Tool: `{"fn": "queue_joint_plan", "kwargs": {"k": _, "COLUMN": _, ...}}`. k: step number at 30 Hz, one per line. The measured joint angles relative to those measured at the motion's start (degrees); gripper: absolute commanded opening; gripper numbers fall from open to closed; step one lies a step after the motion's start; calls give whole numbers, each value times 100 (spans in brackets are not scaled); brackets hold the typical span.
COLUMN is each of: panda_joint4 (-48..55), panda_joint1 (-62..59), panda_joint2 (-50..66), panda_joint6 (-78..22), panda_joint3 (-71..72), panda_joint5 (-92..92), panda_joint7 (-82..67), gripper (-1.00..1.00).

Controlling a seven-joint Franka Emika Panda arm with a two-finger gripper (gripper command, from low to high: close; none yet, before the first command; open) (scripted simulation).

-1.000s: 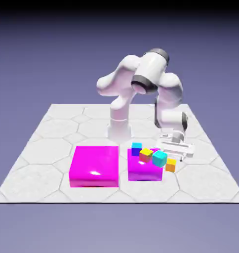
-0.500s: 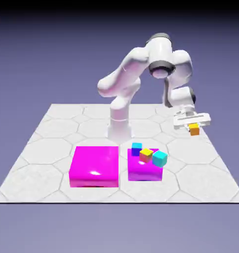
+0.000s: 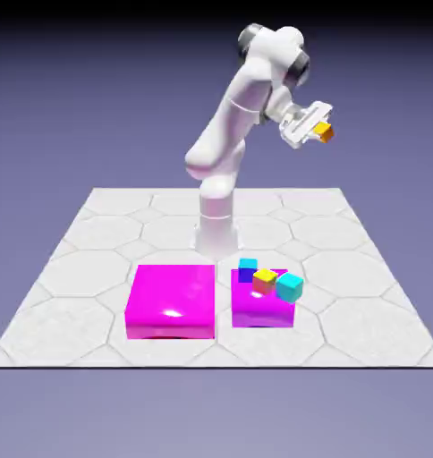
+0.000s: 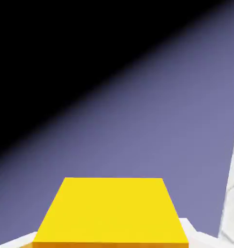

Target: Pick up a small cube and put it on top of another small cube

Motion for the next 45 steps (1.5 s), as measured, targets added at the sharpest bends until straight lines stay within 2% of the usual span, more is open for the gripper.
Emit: {"fn": "queue_joint_plan", "kwargs": {"k": 45, "panda_joint4": 2387, "panda_joint1": 9267, "panda_joint2": 5256, "panda_joint6": -363, "panda_joint3": 9344, "panda_joint5": 5409, "panda_joint7": 859, "gripper": -100}}
